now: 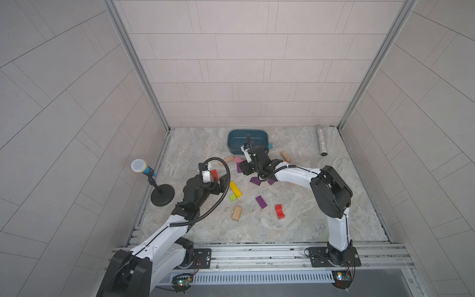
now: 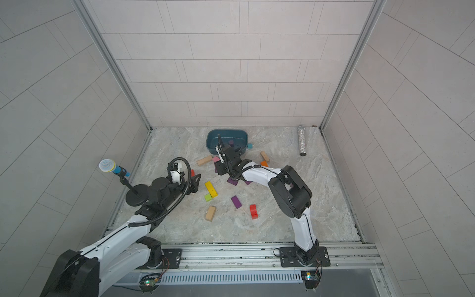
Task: Pick purple bricks into the storage bin
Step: Pick up the building block from the center of the board.
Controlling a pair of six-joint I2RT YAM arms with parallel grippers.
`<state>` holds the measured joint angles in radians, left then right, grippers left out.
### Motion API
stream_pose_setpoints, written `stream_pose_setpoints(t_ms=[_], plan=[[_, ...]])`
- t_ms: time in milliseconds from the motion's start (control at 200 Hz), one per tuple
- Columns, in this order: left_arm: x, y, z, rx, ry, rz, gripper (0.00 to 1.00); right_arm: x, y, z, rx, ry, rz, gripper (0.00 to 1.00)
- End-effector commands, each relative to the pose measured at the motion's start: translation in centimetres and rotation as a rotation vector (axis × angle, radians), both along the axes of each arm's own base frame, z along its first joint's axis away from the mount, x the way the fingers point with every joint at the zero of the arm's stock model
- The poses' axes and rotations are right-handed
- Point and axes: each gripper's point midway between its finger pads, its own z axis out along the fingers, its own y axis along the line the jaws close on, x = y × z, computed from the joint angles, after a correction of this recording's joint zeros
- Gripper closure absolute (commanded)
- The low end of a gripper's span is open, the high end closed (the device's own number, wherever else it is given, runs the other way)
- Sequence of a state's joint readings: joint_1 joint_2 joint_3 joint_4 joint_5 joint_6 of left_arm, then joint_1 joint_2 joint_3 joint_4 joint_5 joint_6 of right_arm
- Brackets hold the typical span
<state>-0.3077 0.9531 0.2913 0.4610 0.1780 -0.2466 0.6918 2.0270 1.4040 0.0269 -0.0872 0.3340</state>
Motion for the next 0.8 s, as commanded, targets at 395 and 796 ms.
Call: stream_pose_setpoints(t_ms=[395,796], plan=[[0.4,-0.1,0.2,-0.013,-0.006,0.002,0.00,0.9,3.1,-4.6,0.002,0.051,-0.016,0.38],[0.4,-0.5,0.8,-0.029,-0.029,-0.018,0.00,2.2,3.2,-6.6,-0.048,0.051,-0.042,0.49]])
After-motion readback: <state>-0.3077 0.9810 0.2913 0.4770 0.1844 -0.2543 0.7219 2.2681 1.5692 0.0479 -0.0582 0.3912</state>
